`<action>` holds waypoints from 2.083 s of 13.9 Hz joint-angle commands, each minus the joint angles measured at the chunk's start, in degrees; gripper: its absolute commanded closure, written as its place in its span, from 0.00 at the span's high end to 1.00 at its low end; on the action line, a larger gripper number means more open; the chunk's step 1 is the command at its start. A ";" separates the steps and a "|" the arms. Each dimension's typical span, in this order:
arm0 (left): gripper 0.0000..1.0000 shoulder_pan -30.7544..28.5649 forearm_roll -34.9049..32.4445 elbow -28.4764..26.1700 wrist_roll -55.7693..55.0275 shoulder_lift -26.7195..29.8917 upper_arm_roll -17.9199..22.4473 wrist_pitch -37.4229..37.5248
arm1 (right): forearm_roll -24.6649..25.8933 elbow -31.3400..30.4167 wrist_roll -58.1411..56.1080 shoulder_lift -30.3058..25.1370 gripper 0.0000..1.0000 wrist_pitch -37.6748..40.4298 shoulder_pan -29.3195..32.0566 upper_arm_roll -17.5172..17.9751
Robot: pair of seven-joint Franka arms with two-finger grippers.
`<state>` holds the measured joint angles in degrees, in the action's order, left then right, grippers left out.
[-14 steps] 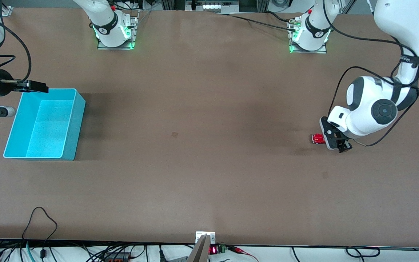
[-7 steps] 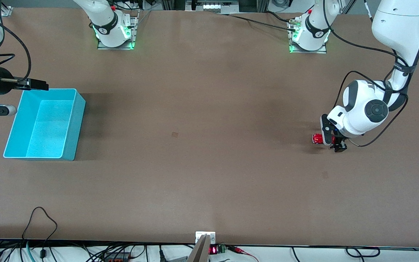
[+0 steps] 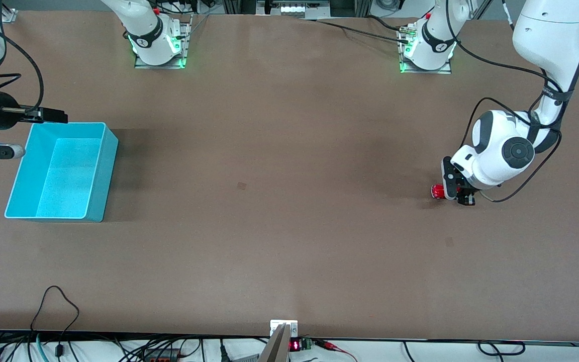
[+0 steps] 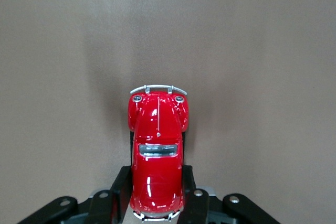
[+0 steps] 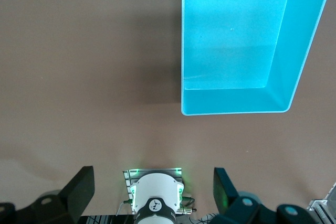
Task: Wind red beetle toy and store in blue box
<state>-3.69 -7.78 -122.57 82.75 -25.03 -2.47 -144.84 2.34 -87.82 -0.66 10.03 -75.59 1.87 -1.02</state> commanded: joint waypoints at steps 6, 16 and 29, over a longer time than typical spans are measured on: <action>0.25 -7.80 -0.75 2.59 8.11 -2.64 -0.16 0.00 | -0.23 0.37 -0.48 -0.09 1.00 0.88 0.33 0.14; 1.00 -13.71 -0.75 5.59 16.74 -1.79 -0.34 2.18 | -0.23 0.37 -0.48 -0.09 1.00 0.88 0.33 0.14; 1.00 -13.45 -0.31 33.96 -12.65 4.99 -10.35 53.14 | -0.85 0.37 -0.40 0.08 1.00 0.70 0.42 0.14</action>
<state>-17.13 -7.75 -92.75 76.74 -18.99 -11.12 -96.50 2.34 -87.83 -0.66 10.04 -75.49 1.90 -1.03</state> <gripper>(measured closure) 0.000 0.000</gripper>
